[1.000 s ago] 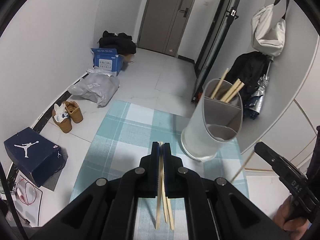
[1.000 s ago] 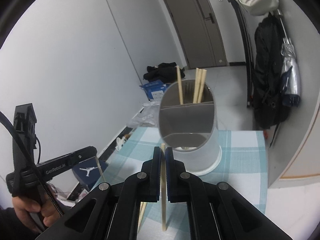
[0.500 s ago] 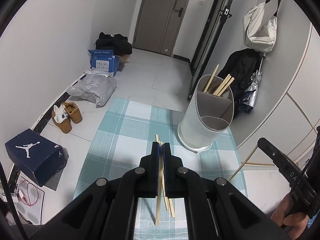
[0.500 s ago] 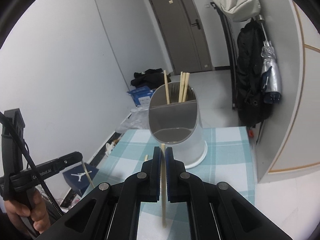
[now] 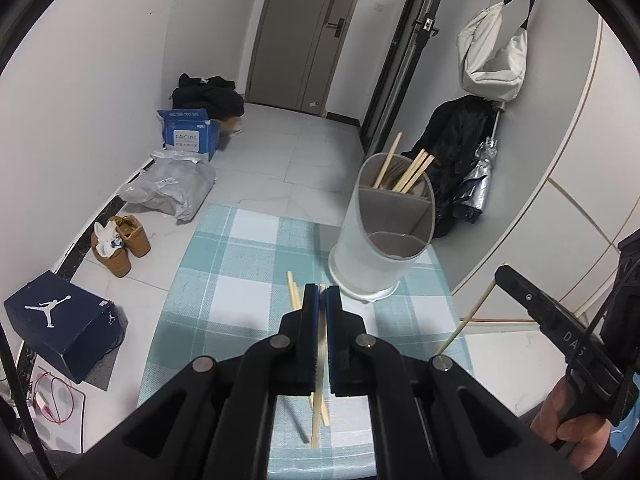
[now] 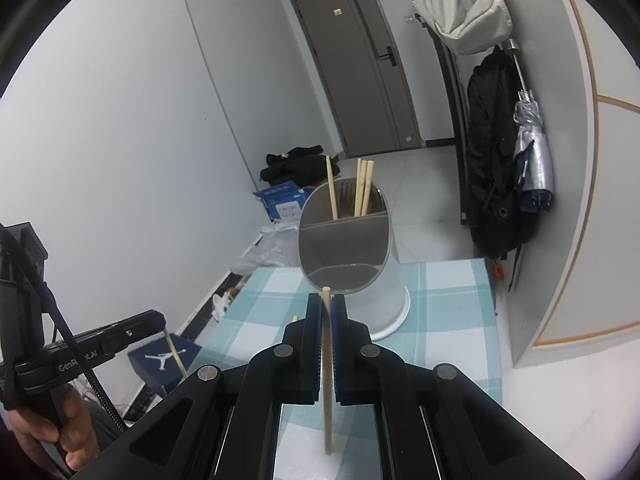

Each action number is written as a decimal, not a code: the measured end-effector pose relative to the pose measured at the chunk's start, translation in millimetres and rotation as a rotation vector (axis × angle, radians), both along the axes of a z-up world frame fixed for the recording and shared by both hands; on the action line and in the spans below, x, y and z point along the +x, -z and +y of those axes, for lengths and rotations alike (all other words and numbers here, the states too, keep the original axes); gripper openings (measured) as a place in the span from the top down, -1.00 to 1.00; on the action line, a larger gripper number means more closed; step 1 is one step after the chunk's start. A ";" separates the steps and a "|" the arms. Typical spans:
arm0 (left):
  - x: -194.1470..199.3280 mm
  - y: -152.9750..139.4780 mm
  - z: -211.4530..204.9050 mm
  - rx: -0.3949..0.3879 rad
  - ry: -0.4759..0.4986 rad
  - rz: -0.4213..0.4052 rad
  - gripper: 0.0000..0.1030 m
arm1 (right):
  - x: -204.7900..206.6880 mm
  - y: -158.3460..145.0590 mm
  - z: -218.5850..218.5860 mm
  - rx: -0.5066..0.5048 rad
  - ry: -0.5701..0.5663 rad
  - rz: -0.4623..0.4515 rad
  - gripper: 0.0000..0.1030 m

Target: Organize utensils

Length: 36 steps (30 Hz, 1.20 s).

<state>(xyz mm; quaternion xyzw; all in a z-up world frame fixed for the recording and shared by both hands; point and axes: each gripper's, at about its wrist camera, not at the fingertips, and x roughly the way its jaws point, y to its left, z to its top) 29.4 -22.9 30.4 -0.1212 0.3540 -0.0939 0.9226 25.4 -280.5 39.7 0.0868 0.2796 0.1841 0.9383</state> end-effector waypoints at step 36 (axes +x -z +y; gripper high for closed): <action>145.9 -121.5 -10.8 -0.219 0.110 -0.195 1.00 | 152.7 -142.8 -23.2 0.082 0.044 -0.158 0.93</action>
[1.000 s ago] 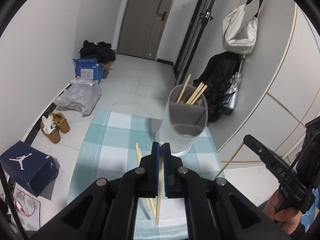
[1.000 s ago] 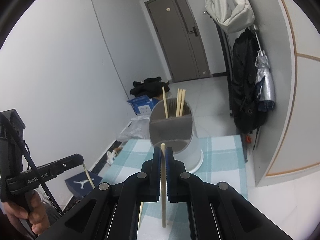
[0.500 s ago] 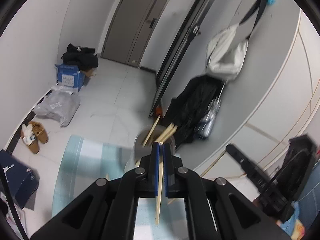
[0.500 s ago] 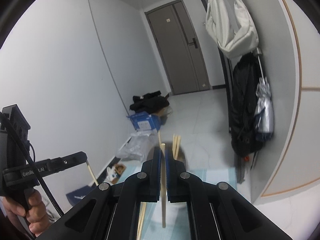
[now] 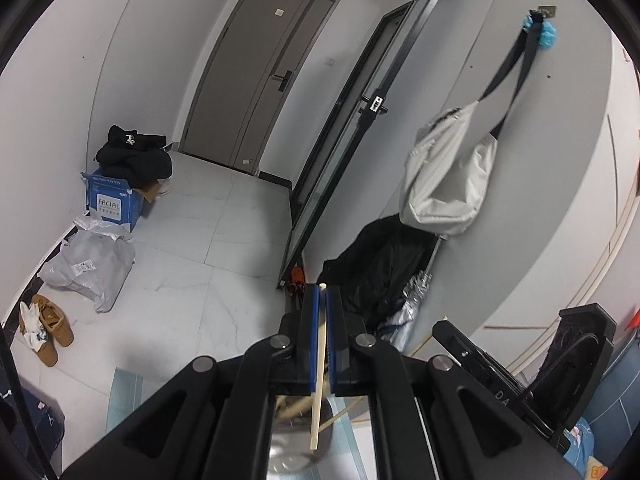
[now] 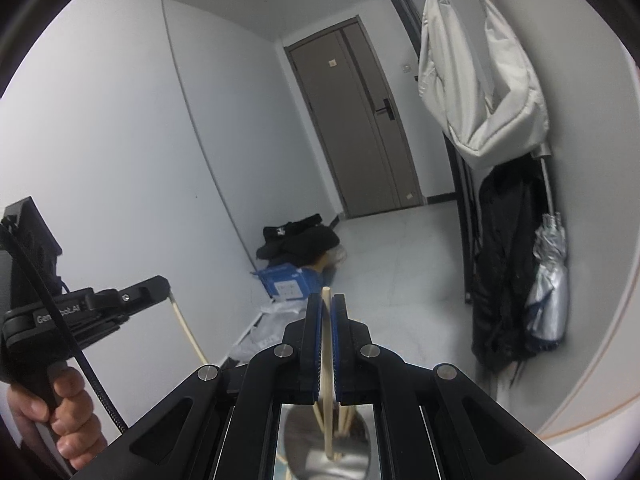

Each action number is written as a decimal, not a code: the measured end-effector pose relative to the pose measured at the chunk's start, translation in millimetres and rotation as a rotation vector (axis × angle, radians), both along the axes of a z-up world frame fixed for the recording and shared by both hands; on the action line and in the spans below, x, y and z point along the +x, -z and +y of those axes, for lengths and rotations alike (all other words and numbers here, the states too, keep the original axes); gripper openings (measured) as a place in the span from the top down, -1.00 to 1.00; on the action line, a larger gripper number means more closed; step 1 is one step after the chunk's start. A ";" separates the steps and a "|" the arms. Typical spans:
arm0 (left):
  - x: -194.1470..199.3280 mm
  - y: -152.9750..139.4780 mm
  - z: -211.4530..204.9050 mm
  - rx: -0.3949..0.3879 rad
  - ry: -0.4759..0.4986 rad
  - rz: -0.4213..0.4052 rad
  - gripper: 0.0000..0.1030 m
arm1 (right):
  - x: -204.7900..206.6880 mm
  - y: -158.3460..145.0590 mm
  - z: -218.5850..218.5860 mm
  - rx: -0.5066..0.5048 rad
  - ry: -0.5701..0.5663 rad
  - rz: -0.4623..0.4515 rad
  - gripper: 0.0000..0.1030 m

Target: Organize utensils

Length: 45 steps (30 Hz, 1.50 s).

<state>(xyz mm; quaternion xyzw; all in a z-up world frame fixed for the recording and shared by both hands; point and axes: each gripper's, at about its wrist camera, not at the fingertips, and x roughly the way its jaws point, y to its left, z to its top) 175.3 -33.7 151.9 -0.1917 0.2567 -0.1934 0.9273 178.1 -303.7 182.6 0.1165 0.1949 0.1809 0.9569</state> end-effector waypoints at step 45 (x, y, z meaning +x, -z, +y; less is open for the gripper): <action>10.0 87.6 -32.8 0.274 0.130 0.102 0.99 | 30.9 108.0 47.6 -0.128 -0.187 0.181 0.92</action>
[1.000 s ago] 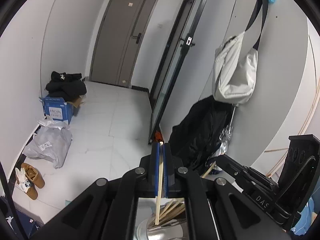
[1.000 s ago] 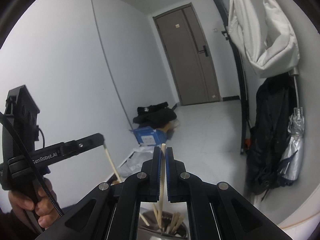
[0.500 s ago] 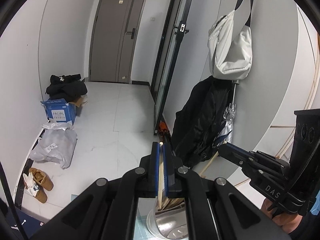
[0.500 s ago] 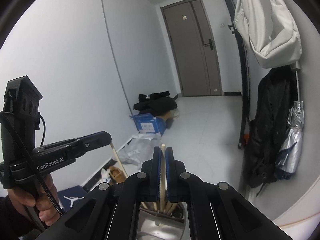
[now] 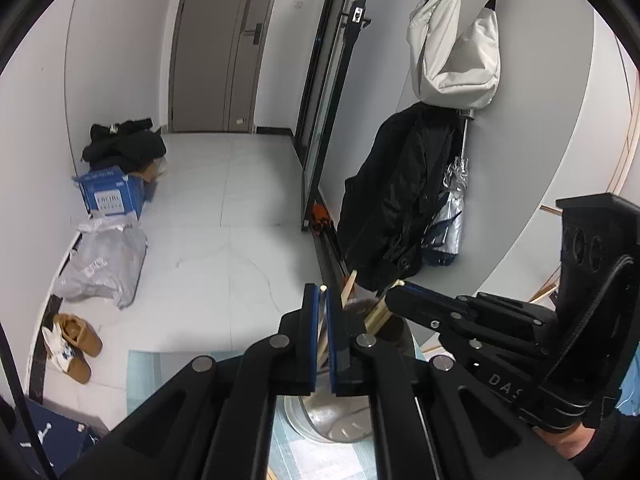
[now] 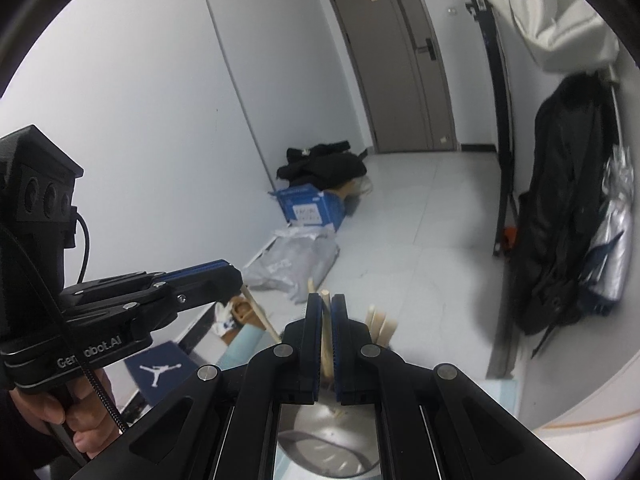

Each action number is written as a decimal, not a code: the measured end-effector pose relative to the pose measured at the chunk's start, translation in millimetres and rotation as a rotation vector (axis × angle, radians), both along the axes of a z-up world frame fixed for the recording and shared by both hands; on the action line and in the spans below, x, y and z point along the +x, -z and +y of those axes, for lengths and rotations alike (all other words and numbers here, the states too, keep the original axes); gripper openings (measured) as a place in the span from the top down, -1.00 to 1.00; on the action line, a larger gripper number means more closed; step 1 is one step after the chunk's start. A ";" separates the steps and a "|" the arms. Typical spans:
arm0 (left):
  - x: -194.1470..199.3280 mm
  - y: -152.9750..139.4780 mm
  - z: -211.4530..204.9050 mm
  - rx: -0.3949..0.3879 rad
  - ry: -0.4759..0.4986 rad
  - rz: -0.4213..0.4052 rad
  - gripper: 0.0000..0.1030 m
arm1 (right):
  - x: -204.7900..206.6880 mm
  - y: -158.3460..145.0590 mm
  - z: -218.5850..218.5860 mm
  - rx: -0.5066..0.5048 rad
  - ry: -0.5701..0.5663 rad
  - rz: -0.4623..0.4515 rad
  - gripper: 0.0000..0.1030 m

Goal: Organize utensils
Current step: 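Open both tools over the holder to drop the chopsticks in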

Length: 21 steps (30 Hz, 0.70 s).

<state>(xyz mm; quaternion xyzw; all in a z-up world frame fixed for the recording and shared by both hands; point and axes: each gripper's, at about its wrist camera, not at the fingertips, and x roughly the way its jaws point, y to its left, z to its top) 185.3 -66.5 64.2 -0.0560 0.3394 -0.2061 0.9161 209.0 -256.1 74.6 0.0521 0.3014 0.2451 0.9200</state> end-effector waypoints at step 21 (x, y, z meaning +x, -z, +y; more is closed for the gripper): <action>-27.8 -6.1 21.5 -0.043 -0.162 0.047 0.09 | -35.4 6.3 -27.1 0.045 0.031 0.043 0.38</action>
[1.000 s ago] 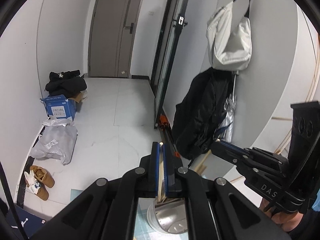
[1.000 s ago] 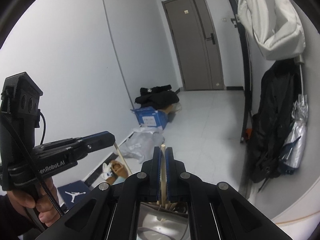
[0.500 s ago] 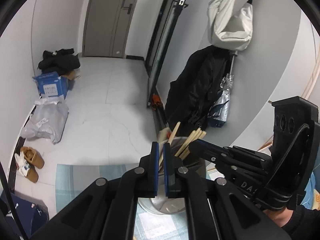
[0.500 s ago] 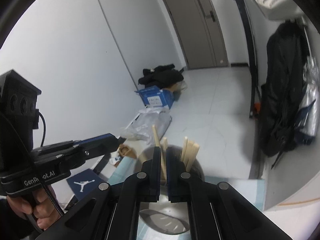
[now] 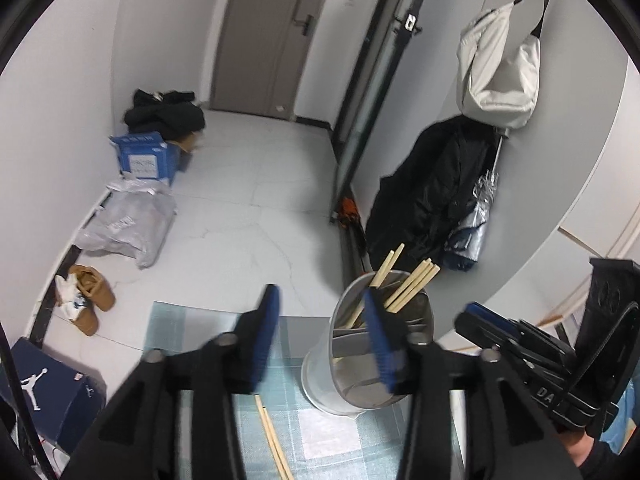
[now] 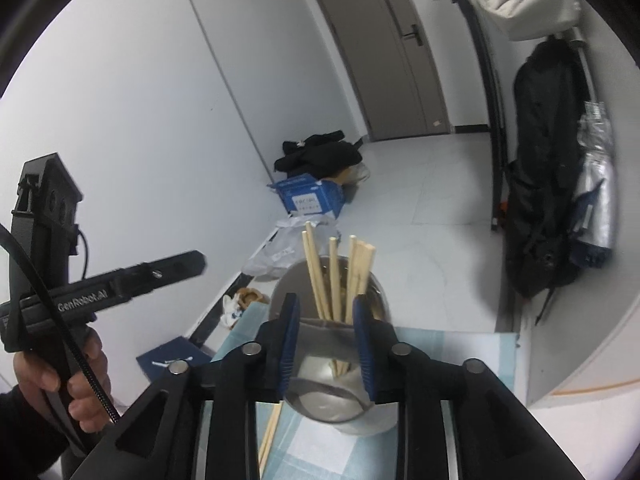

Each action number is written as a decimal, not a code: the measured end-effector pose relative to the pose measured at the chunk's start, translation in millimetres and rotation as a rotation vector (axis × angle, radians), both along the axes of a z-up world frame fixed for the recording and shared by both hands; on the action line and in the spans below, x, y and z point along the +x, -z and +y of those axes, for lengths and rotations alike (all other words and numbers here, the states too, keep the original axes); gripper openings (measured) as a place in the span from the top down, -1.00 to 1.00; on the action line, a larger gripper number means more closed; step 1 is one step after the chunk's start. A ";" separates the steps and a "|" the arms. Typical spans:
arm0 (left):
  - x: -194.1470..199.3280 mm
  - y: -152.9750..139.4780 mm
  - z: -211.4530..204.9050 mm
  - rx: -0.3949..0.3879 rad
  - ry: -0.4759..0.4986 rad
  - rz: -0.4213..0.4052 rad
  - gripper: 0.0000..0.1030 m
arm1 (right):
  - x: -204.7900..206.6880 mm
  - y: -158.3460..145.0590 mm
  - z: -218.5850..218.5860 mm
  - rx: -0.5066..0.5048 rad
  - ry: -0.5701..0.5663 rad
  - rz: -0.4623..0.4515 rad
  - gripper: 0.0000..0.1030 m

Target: Organize utensils

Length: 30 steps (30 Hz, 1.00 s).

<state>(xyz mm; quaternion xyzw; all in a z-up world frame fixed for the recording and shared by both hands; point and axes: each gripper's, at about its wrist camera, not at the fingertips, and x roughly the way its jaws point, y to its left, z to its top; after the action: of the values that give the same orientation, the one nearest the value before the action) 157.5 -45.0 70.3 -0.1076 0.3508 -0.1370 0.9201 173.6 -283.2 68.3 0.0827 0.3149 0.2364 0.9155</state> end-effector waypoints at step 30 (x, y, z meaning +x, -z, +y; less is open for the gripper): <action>-114.4 -17.3 21.4 0.002 -0.226 -0.202 -0.95 | -140.5 -19.2 -5.8 0.041 0.089 -0.143 -0.71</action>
<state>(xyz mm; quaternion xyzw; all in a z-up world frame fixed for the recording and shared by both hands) 43.1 -23.6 87.6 -0.1314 0.2424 -0.0424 0.9603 33.2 -289.0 87.5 0.0983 0.2397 0.2070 0.9434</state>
